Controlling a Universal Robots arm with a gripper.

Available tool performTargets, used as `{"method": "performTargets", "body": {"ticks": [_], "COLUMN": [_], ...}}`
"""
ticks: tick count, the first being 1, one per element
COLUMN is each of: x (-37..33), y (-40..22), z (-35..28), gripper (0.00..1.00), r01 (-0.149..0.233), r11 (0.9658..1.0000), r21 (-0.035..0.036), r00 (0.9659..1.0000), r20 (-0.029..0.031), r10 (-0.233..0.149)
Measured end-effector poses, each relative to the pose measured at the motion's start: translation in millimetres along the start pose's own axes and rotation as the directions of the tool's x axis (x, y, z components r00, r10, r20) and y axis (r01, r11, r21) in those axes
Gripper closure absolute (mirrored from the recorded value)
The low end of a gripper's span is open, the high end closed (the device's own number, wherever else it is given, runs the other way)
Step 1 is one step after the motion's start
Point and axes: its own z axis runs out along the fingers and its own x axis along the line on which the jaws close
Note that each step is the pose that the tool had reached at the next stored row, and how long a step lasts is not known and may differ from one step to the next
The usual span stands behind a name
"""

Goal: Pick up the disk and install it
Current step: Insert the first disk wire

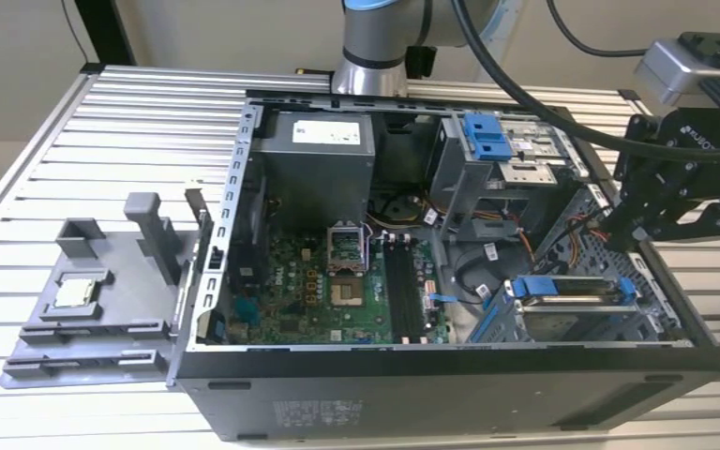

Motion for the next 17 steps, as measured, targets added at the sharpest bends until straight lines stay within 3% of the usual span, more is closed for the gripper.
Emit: {"method": "performTargets", "body": {"ticks": [3,5,17], "x": [0.0,0.0,0.0], "y": [0.0,0.5,6.7], "z": [0.3,0.8,0.2], "gripper": [1.0,1.0,1.0], "r01": [-0.001,-0.002,-0.002], "r11": [1.0,1.0,1.0], "r21": [-0.0008,-0.0007,-0.0006], "r00": [0.9999,0.9998,0.9998], "r20": [-0.0146,-0.0199,-0.0204], "r10": [0.001,0.002,0.002]}}
